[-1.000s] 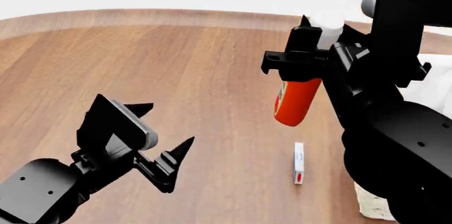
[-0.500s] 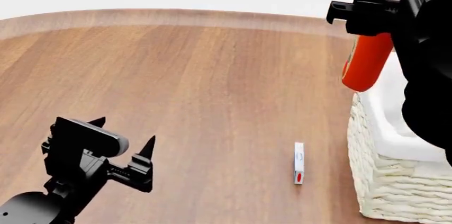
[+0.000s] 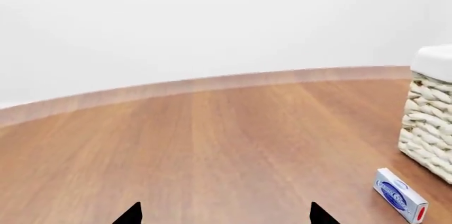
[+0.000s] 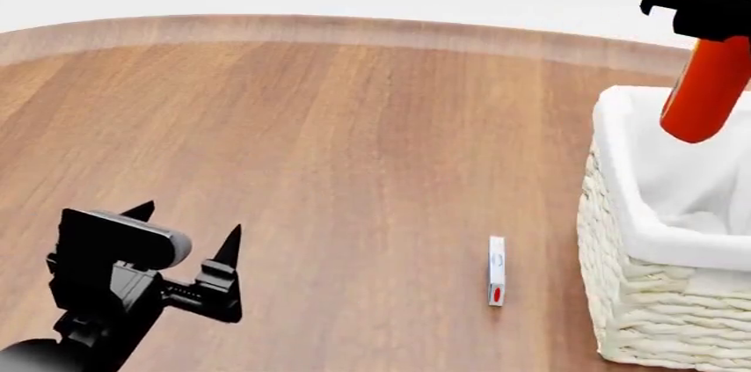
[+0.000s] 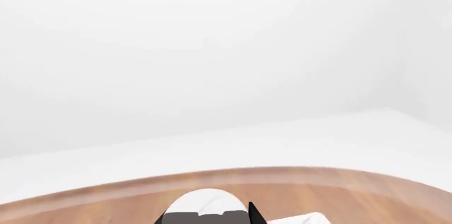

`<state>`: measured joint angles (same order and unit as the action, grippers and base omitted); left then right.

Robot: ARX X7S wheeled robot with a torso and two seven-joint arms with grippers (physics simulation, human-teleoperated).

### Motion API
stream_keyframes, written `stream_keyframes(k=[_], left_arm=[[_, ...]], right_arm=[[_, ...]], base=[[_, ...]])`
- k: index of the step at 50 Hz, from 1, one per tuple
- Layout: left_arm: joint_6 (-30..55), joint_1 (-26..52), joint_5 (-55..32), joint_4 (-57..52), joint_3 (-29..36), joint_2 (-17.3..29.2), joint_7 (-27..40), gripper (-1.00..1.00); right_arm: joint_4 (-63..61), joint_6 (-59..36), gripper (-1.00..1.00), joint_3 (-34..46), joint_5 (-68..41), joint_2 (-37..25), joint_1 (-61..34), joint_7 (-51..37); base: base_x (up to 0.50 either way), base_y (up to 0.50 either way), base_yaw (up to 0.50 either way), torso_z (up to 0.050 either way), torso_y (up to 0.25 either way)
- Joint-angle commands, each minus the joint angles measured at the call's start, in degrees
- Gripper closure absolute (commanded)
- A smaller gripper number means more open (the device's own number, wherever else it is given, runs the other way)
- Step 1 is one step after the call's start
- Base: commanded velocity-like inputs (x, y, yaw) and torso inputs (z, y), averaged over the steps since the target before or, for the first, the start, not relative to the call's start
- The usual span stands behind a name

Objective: Pick up the ketchup, and put it in the basket.

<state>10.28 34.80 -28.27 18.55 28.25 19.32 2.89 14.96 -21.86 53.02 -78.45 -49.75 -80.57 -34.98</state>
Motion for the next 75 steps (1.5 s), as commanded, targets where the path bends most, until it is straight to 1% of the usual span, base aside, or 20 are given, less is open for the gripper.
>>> stream_keyframes(k=[1, 6, 13, 15, 22, 32, 37, 39, 43, 49, 53, 59, 61, 75], left_arm=[[1.25, -1.99, -0.81, -5.83, -0.03, 1.37, 1.46, -1.0], [0.92, -2.89, -0.3, -7.66, 0.33, 1.97, 1.86, -1.0], [0.17, -3.45, -0.41, -7.41, 0.72, 1.62, 1.24, -1.0], [0.85, -3.83, -1.44, -8.14, 0.71, 1.45, 0.95, -1.0], [0.01, -5.46, -0.84, -10.59, 1.58, 2.24, 0.68, -1.0], [-0.42, -6.78, -1.49, -11.5, 1.24, 3.12, 0.49, -1.0], [-1.27, -7.48, -1.49, -11.3, 1.12, 3.45, 0.15, -1.0], [-1.15, -7.62, -1.71, -11.88, 0.93, 3.76, 0.27, -1.0], [-1.27, -8.12, -1.63, -12.34, 0.93, 4.17, 0.42, -1.0], [-1.15, -8.68, -1.76, -13.39, 0.79, 4.76, 0.8, -1.0], [-0.98, -8.62, -1.62, -13.44, 0.81, 4.98, 0.99, -1.0], [-0.61, -8.72, -1.6, -14.25, 0.93, 5.18, 1.37, -1.0], [-0.42, -8.78, -1.72, -14.82, 0.91, 5.27, 1.55, -1.0], [-0.68, -9.61, -1.85, -15.68, 0.9, 5.66, 1.86, -1.0]], right_arm=[[7.64, 0.66, 1.0, 0.48, 4.08, 1.65, -0.73, 3.08], [12.24, 1.39, 1.0, 1.48, 6.14, 3.54, -1.11, 5.06], [18.4, 3.77, 1.0, 1.8, 7.73, 5.87, -0.57, 8.15], [21.52, 4.75, 1.0, 2.56, 8.93, 7.41, -0.2, 10.18], [31.04, 7.92, 1.0, 3.78, 11.15, 12.38, 0.65, 16.22], [43.34, 13.73, 1.0, 4.22, 13.71, 18.69, 0.69, 21.86], [53.15, 16.89, 1.0, 4.28, 14.93, 23.03, -0.97, 26.32], [59.48, 18.49, 1.0, 4.21, 15.54, 25.78, -2.16, 28.79], [59.95, 18.29, 1.0, 3.11, 16.79, 26.34, -1.7, 28.42], [59.98, 18.04, 1.0, -0.52, 20.24, 26.32, -0.58, 28.67], [59.99, 18.0, 1.0, -4.43, 23.08, 26.22, 0.83, 28.82], [60.0, 17.46, 1.0, -11.41, 28.98, 26.43, 2.61, 29.15], [60.0, 16.37, 1.0, -13.06, 32.52, 26.61, 3.14, 28.65], [60.0, 14.02, 1.0, -34.59, 51.73, 27.79, 4.68, 30.34]], base=[[0.0, 0.0, 0.0, 0.0, 0.0], [0.0, 0.0, 0.0, 0.0, 0.0], [0.0, 0.0, 0.0, 0.0, 0.001], [0.0, 0.0, 0.0, 0.0, 0.0], [0.0, 0.0, 0.0, 0.0, 0.0], [0.0, 0.0, 0.0, 0.0, 0.0], [0.0, 0.0, 0.0, 0.0, 0.002], [0.0, 0.0, 0.0, 0.0, 0.0], [0.0, 0.0, 0.0, 0.0, 0.0], [0.0, 0.0, 0.0, 0.0, 0.0], [0.0, 0.0, 0.0, 0.0, 0.002], [0.0, 0.0, 0.0, 0.0, 0.0], [0.0, 0.0, 0.0, 0.005, 0.0], [0.0, 0.0, 0.0, 0.0, 0.0]])
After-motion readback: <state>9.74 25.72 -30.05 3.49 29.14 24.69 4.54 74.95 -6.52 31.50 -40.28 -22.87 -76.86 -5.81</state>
